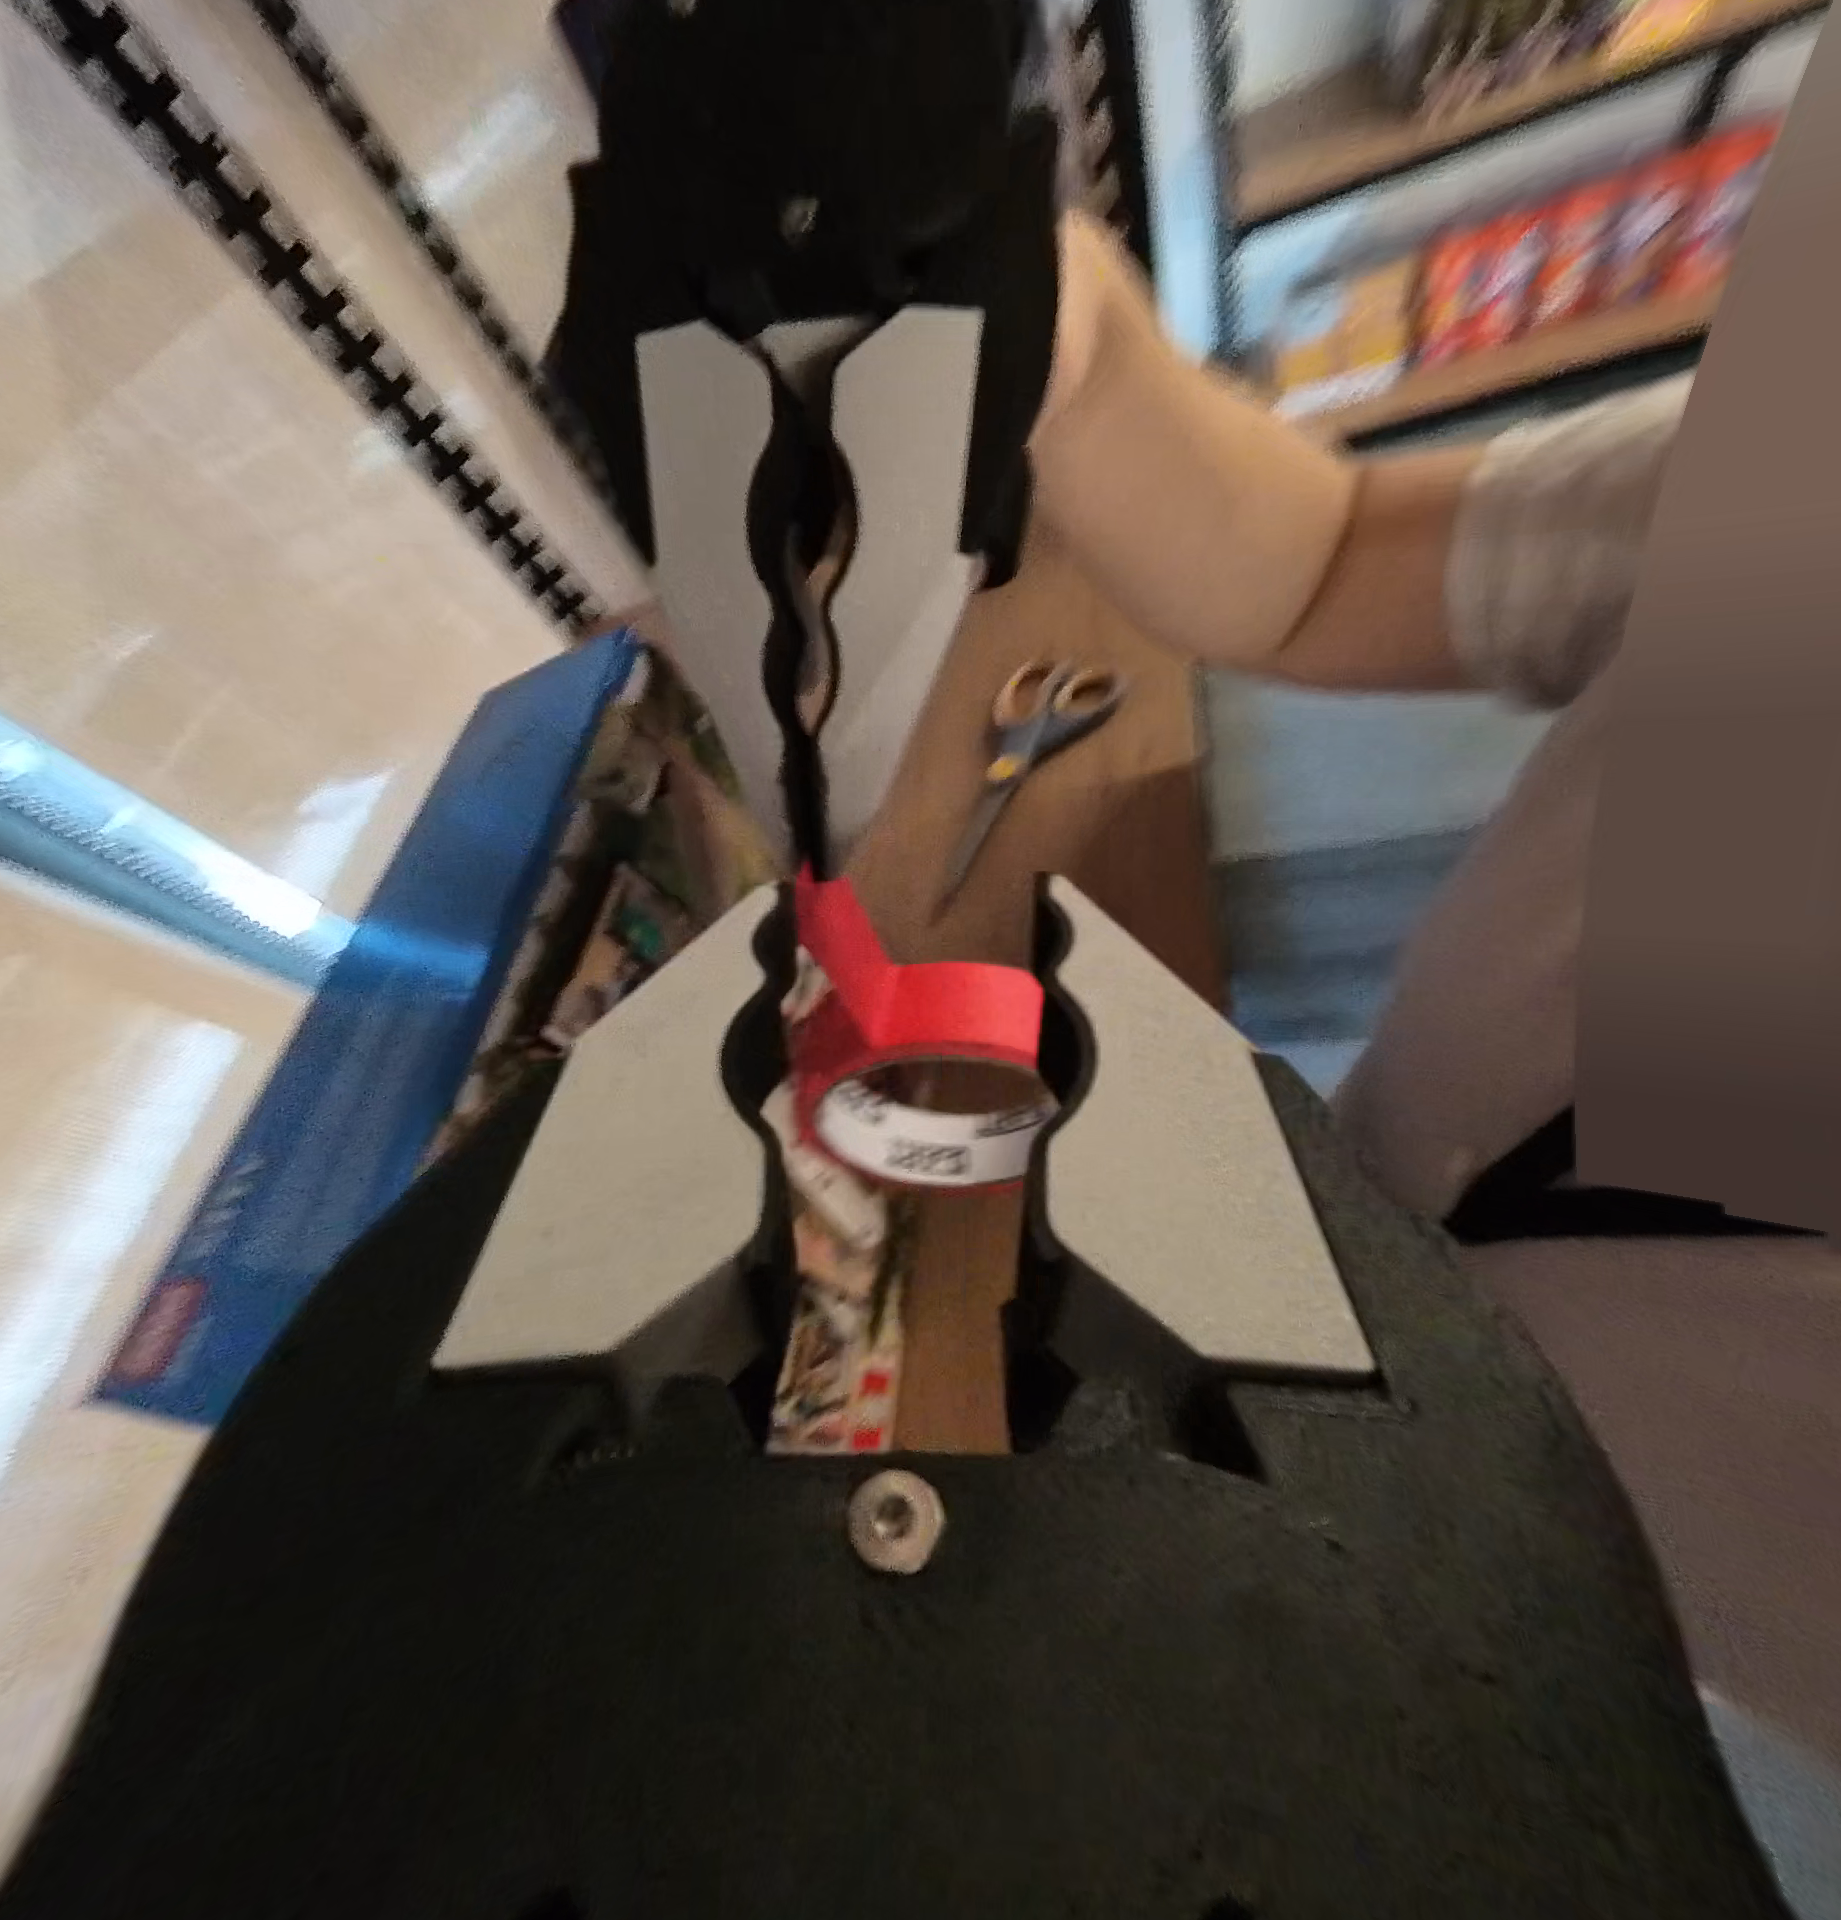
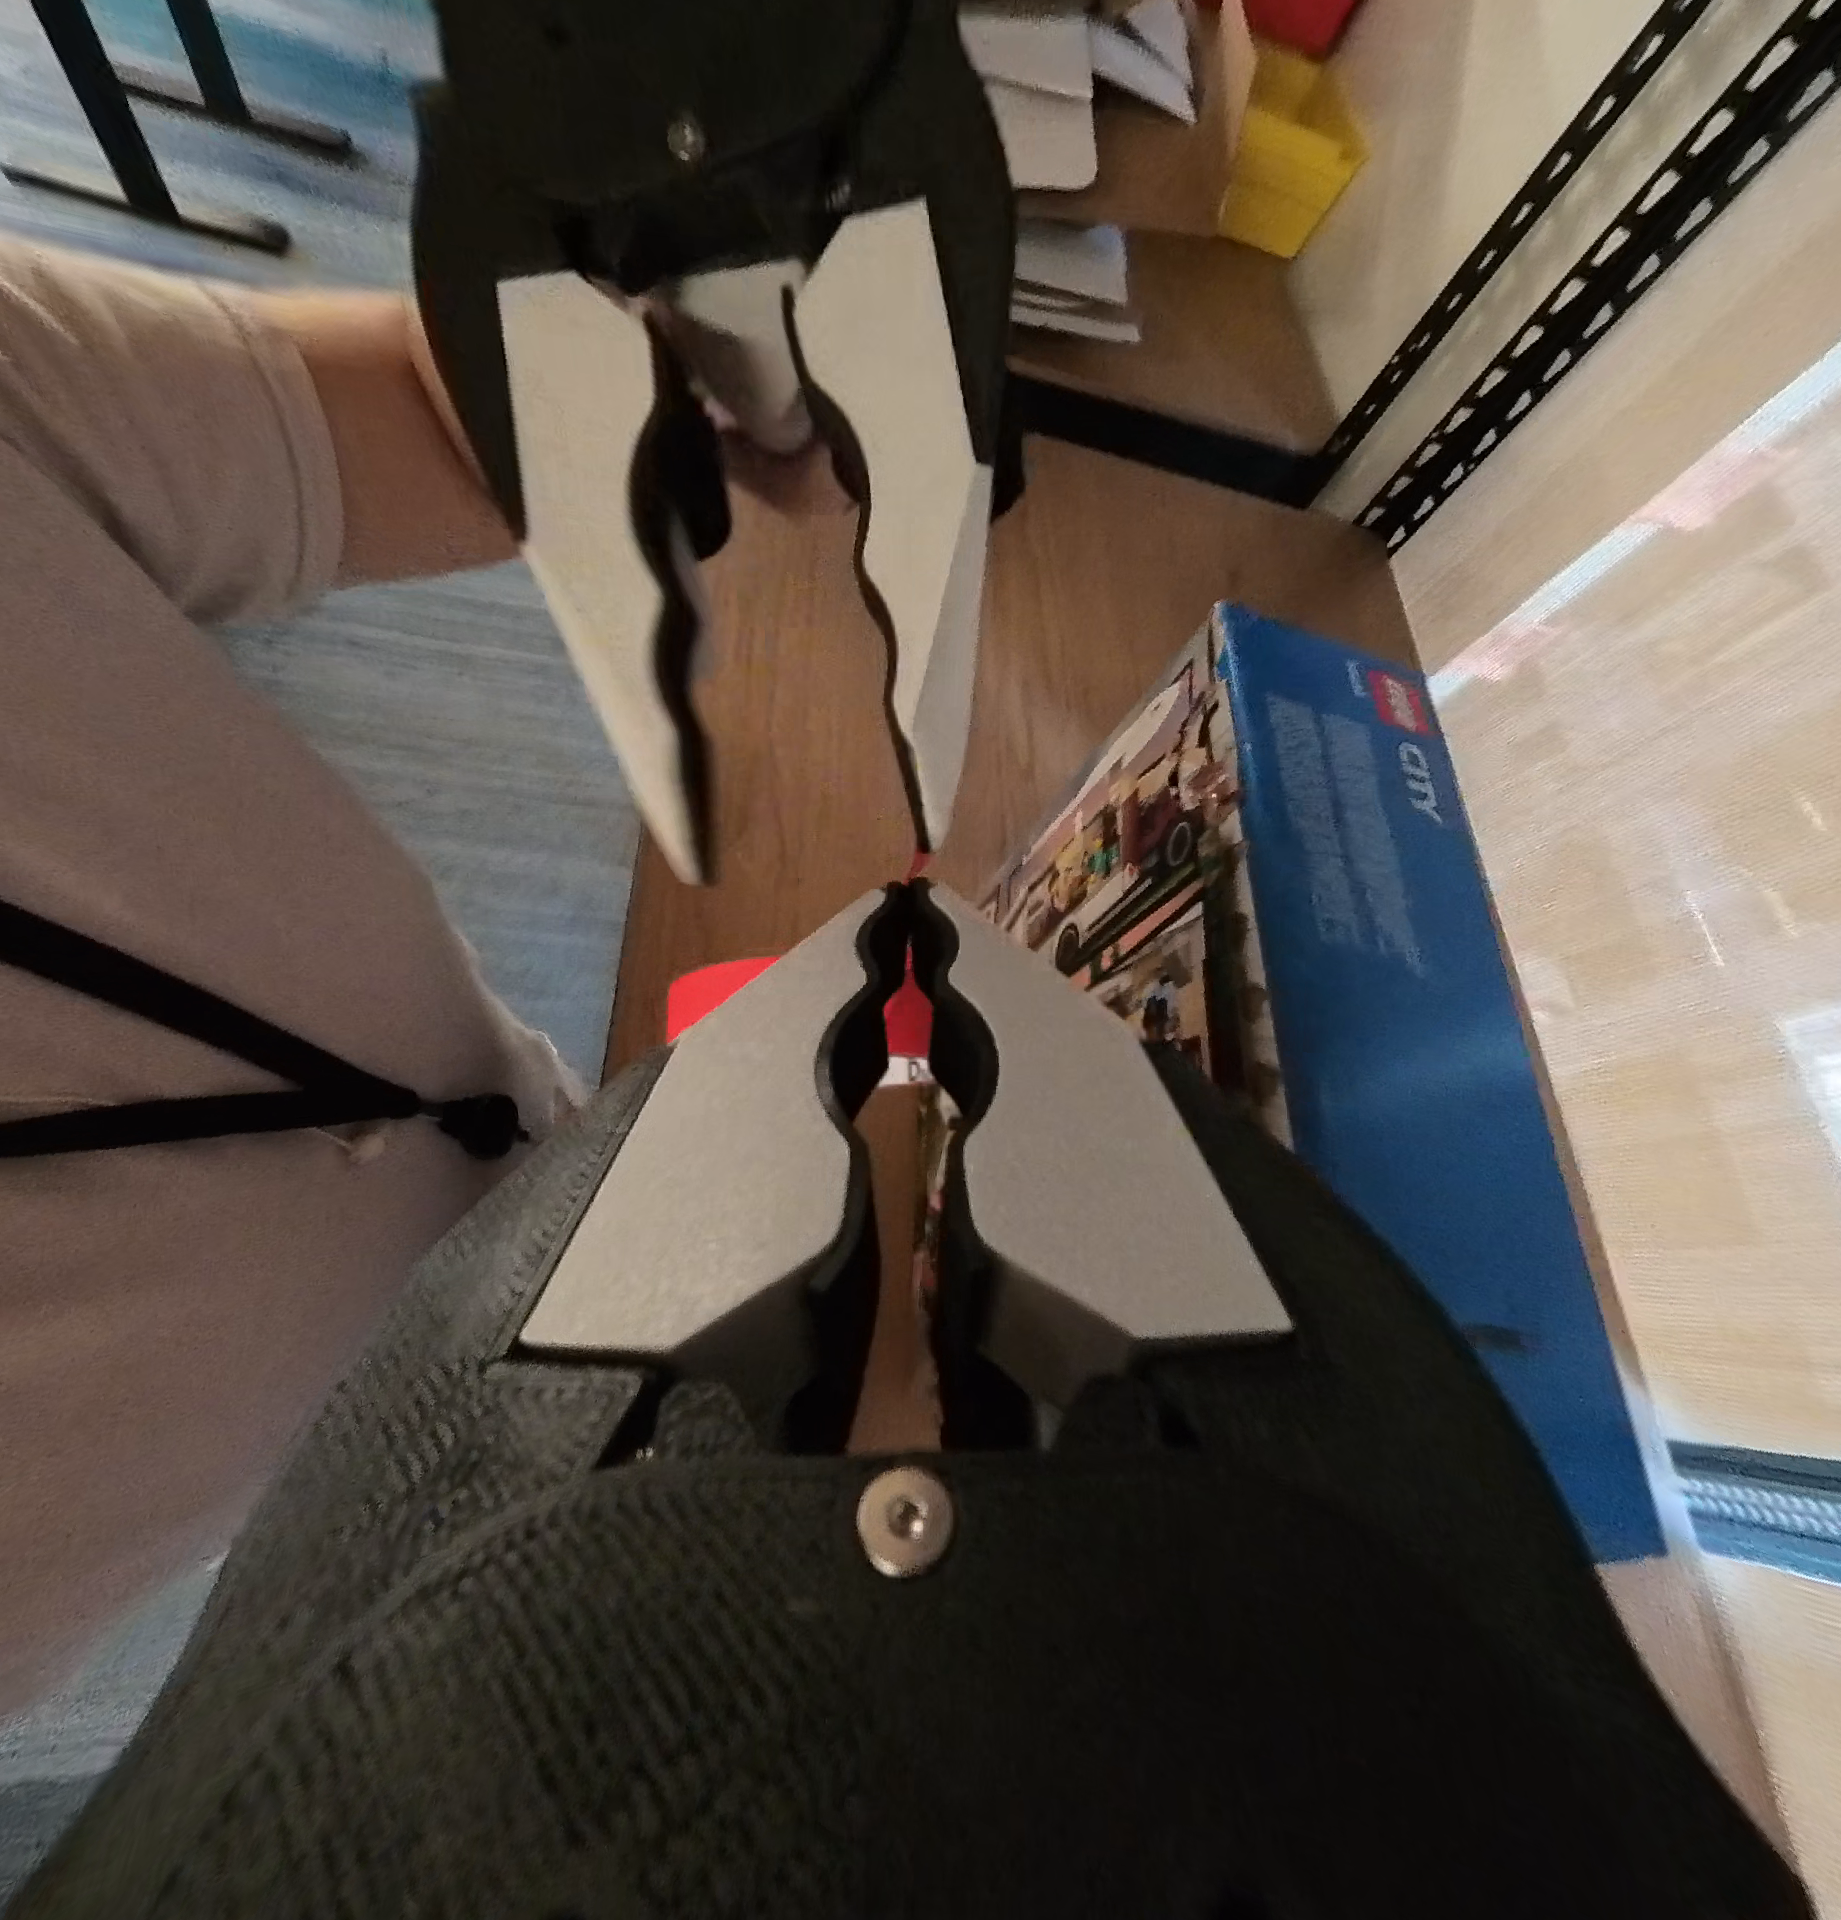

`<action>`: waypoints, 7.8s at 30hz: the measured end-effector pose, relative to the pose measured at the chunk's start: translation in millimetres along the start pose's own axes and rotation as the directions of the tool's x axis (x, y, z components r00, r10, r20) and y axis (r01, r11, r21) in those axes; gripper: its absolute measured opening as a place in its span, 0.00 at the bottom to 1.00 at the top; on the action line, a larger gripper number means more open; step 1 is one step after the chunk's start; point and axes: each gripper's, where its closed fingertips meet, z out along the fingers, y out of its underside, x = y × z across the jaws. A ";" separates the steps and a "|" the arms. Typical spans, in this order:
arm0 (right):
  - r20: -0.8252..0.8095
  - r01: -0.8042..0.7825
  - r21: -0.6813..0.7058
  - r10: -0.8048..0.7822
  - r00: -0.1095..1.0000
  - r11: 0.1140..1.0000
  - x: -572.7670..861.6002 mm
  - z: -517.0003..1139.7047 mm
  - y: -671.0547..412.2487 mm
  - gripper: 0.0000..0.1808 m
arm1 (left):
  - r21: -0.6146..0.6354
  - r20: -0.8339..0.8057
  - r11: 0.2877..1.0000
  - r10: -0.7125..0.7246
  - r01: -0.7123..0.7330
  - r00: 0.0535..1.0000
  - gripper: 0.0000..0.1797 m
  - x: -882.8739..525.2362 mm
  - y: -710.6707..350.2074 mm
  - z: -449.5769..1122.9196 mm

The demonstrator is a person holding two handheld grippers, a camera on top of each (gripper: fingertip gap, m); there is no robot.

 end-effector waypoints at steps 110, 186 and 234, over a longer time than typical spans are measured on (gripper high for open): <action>0.290 -0.553 -0.043 0.541 0.790 0.832 97.3 9.0 10.7 0.00 | -0.216 0.294 0.844 0.535 -0.490 0.792 0.08 -100.7 50.0 18.4; -0.218 0.511 -0.613 -0.750 0.624 0.603 132.3 19.0 40.5 0.00 | -0.241 0.322 0.839 0.543 -0.488 0.775 0.08 -100.4 50.5 18.3; -0.137 0.077 -0.053 -0.083 0.987 0.996 71.7 7.3 23.1 0.19 | 0.018 0.250 0.969 0.234 -0.246 0.940 0.11 -92.3 36.0 -2.8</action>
